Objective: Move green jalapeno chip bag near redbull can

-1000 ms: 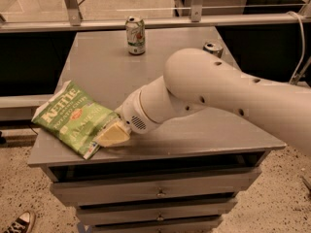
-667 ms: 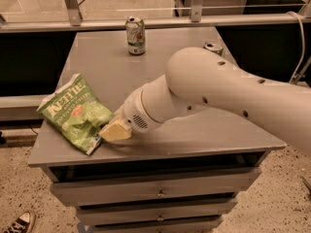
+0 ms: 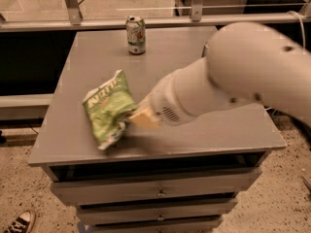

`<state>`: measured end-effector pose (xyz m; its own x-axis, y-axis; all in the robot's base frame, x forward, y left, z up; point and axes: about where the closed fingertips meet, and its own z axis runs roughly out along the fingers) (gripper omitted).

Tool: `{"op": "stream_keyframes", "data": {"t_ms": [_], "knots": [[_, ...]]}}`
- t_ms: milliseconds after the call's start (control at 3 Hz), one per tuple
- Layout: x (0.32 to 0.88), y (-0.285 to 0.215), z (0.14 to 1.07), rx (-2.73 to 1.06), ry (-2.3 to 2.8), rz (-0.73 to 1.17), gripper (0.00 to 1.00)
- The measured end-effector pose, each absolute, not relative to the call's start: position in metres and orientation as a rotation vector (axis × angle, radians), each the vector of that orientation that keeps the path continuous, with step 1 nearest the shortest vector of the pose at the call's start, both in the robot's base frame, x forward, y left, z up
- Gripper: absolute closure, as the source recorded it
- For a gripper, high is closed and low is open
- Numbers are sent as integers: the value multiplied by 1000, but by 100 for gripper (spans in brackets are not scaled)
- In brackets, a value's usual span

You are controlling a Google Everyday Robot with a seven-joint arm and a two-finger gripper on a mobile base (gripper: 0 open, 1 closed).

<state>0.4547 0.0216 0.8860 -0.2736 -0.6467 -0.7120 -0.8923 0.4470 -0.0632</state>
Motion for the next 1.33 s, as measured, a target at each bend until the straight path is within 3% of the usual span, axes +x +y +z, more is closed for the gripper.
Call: {"op": "stream_keyframes", "data": {"t_ms": [1333], "knots": [[421,-200,938,-941,2152,97,100]]}}
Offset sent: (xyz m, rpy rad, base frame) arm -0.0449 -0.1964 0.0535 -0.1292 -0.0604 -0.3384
